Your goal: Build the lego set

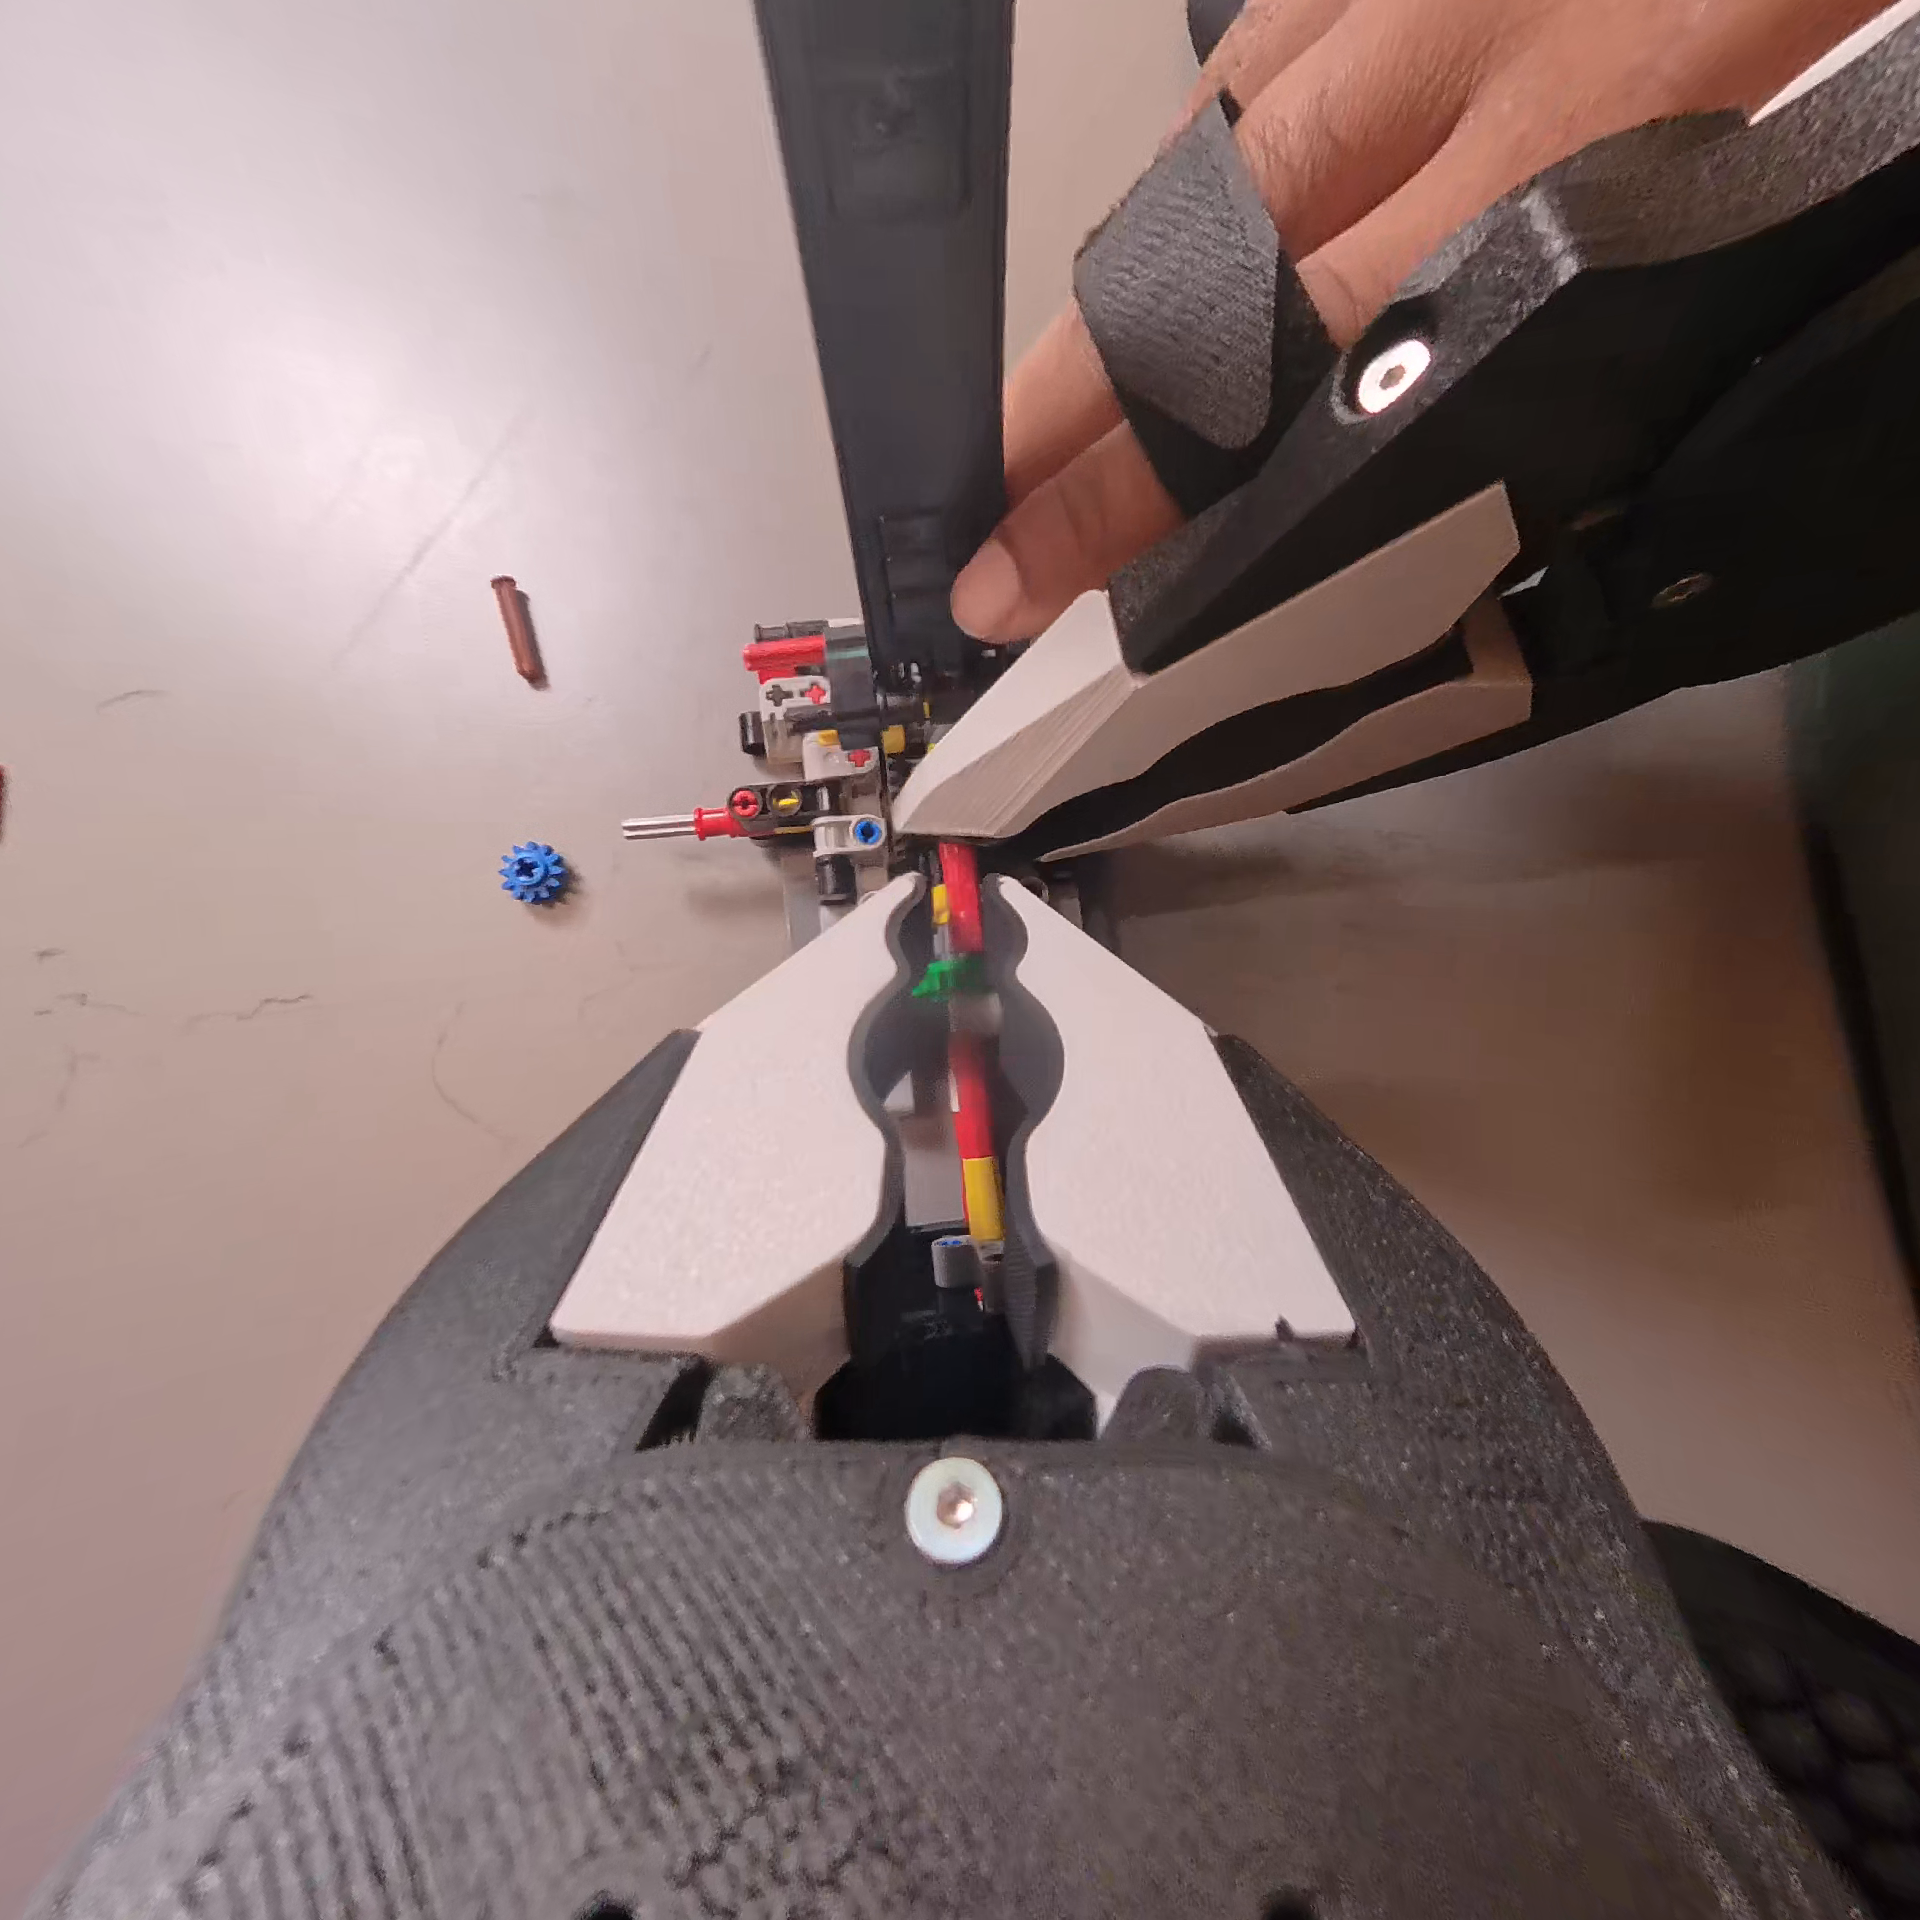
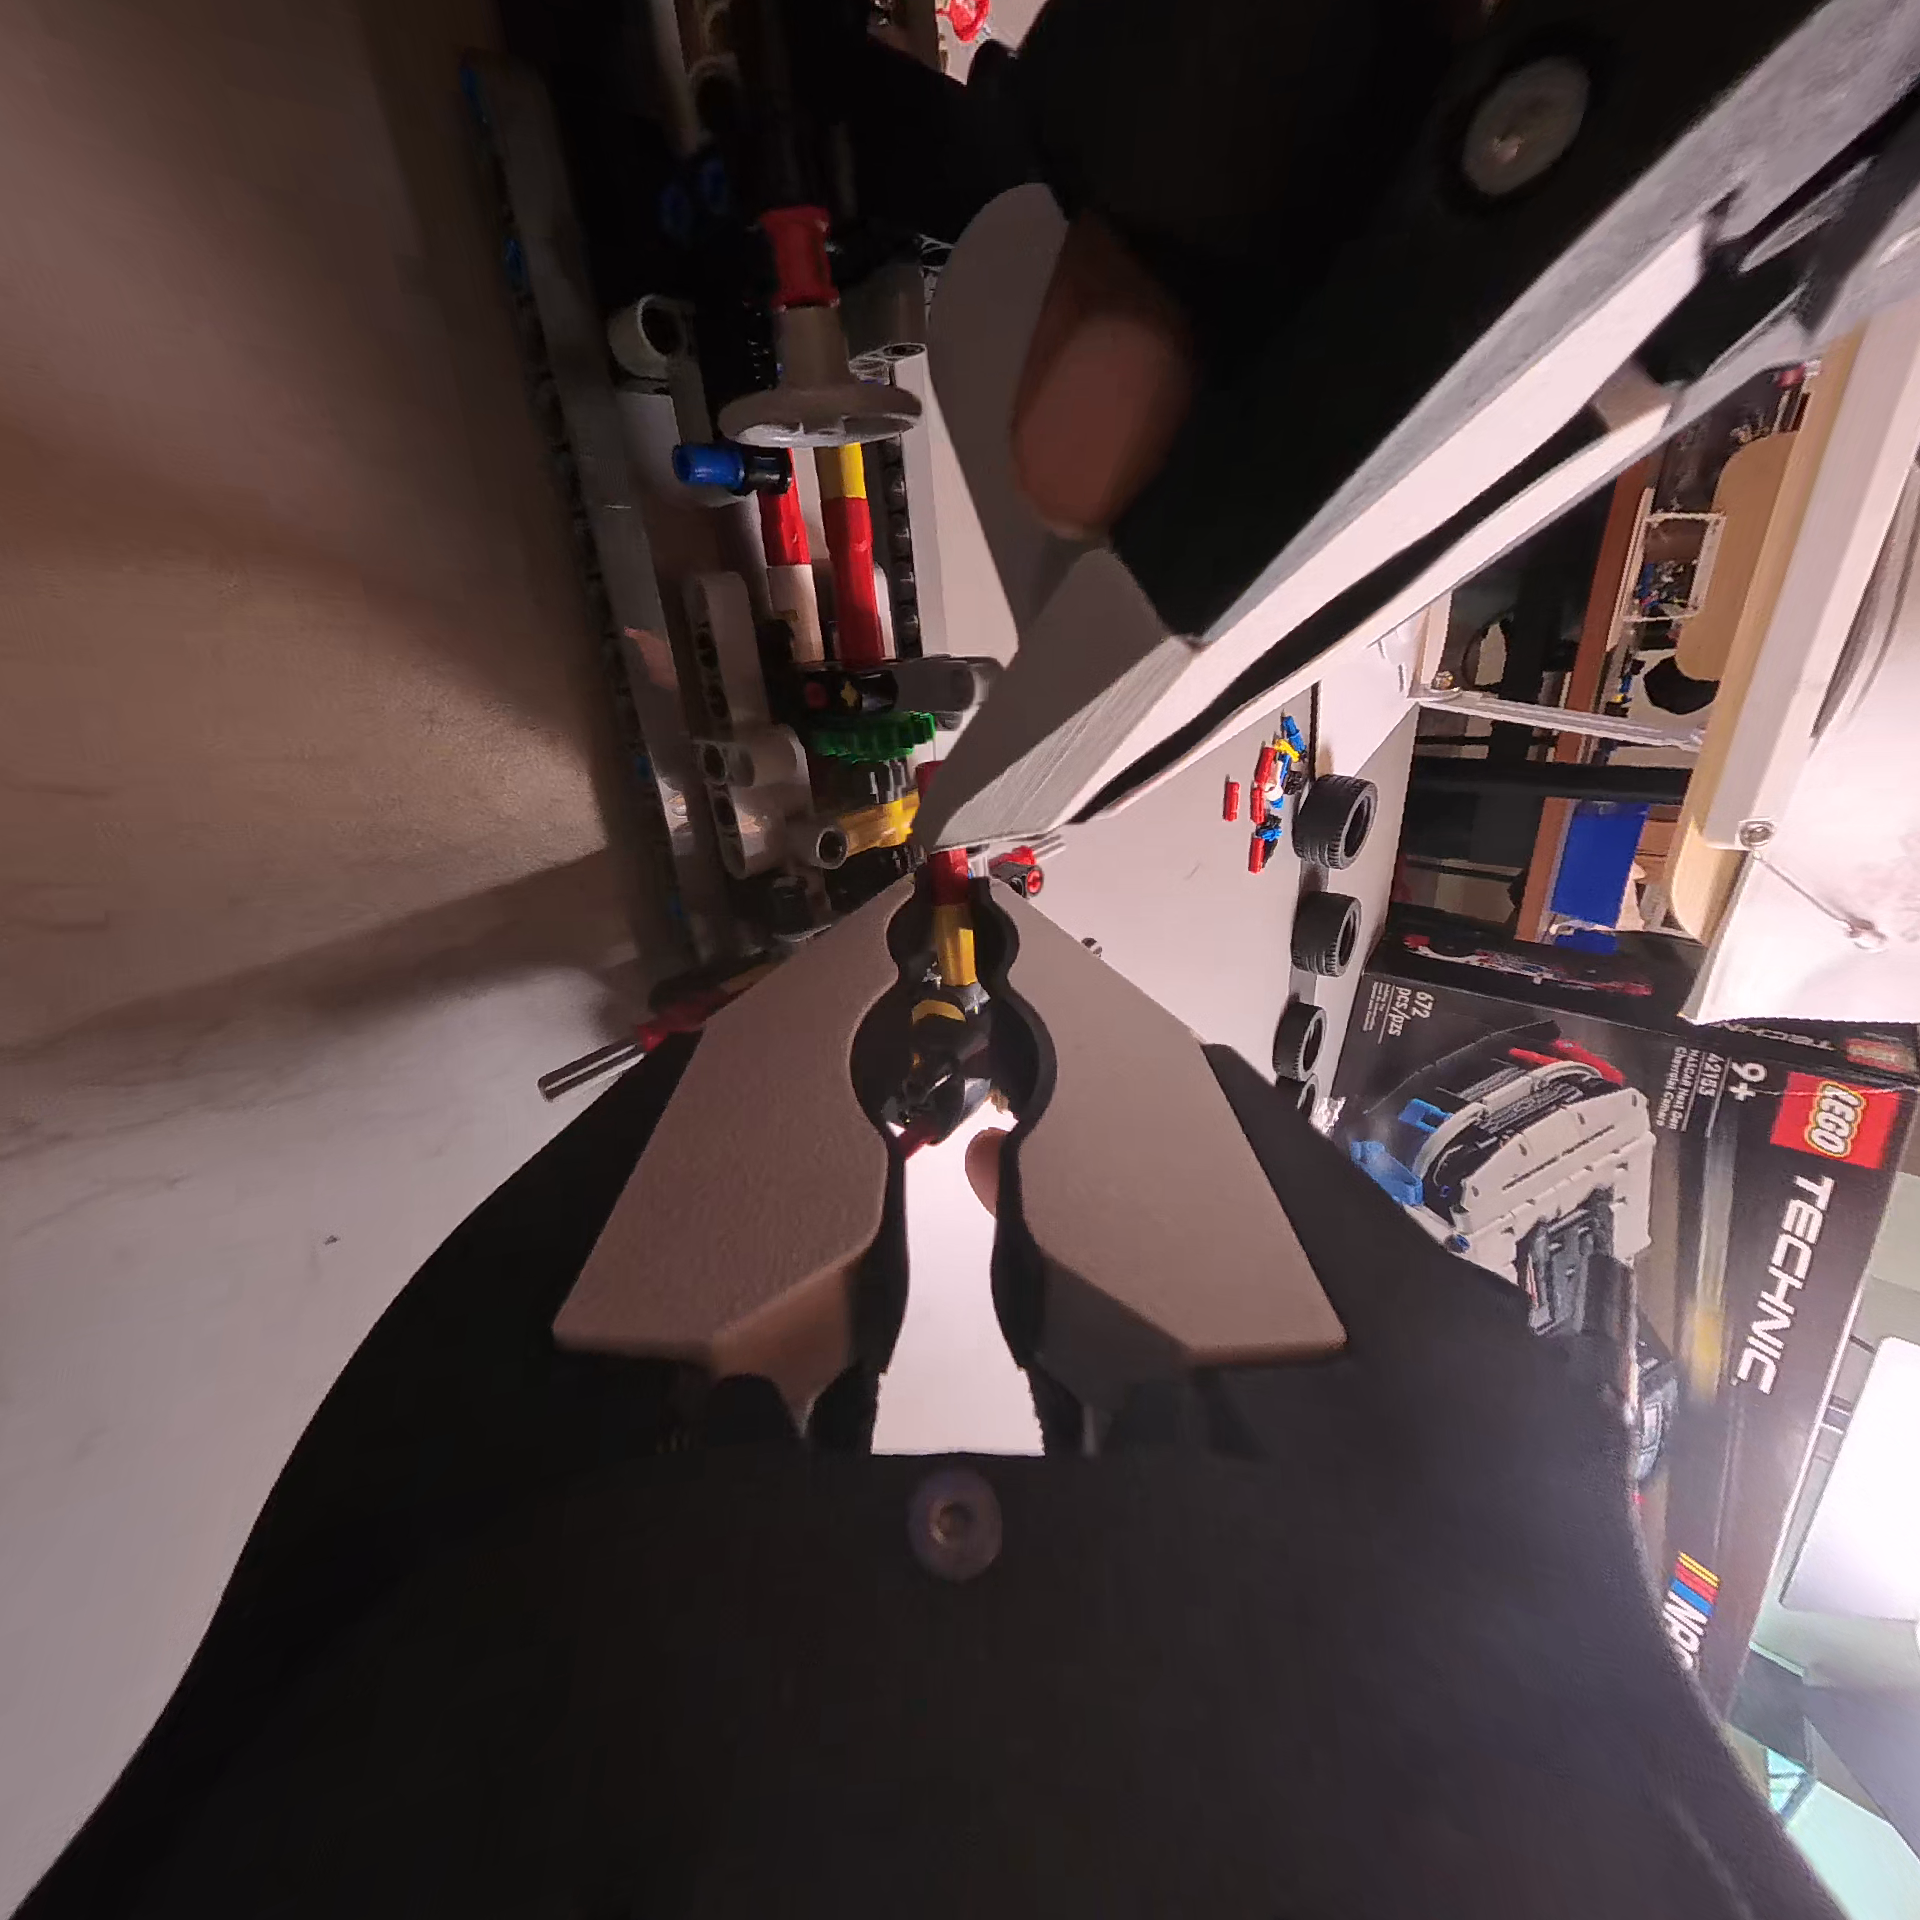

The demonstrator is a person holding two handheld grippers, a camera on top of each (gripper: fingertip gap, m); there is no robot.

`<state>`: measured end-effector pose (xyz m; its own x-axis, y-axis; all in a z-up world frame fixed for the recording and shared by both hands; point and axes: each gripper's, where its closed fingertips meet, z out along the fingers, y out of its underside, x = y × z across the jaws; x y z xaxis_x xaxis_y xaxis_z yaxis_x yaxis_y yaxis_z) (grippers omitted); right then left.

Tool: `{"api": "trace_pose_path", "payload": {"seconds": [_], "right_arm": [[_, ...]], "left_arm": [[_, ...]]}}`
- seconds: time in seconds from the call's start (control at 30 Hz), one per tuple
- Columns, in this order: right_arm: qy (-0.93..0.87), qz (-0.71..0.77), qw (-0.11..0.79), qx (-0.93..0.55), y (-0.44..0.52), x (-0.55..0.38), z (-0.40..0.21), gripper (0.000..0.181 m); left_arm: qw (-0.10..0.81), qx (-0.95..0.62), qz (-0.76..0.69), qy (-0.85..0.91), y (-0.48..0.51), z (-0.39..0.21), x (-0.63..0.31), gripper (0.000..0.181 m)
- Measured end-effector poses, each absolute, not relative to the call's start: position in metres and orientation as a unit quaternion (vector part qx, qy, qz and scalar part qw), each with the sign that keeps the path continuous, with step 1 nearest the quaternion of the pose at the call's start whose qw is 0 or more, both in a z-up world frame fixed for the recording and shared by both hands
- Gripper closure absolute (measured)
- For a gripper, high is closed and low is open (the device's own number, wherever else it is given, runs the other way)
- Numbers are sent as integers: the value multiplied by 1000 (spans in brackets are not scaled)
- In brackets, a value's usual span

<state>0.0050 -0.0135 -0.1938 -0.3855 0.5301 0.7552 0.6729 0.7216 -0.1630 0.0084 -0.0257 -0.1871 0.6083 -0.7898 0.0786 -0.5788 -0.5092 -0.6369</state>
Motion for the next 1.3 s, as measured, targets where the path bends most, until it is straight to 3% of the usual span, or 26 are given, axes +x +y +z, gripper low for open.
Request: {"api": "trace_pose_path", "payload": {"seconds": [0.07, 0.27, 0.43, 0.63, 0.83, 1.13, 1.3], "right_arm": [[-825, -83, 426, -361, -13, 5, -193, 176], [-816, -81, 453, -350, -8, 6, -190, 176], [-813, -78, 471, -334, 4, 7, -189, 176], [-819, -61, 492, -289, 11, 11, -189, 176], [-817, -65, 507, -266, 20, 20, -188, 177], [-817, -32, 530, -225, 18, 24, -187, 176], [-814, -23, 541, -212, 18, 26, -187, 176]], "left_arm": [[300, -856, -164, 387, -23, -181, 0, 161], [342, -874, -140, 314, -54, -149, -48, 122], [293, -903, -174, 263, -99, -161, -83, 99], [270, -900, -168, 298, -102, -195, -58, 106], [296, -888, -157, 316, -93, -194, -35, 130], [304, -872, -205, 323, -98, -190, -22, 132], [345, -863, -214, 301, -81, -153, -48, 137]]}}
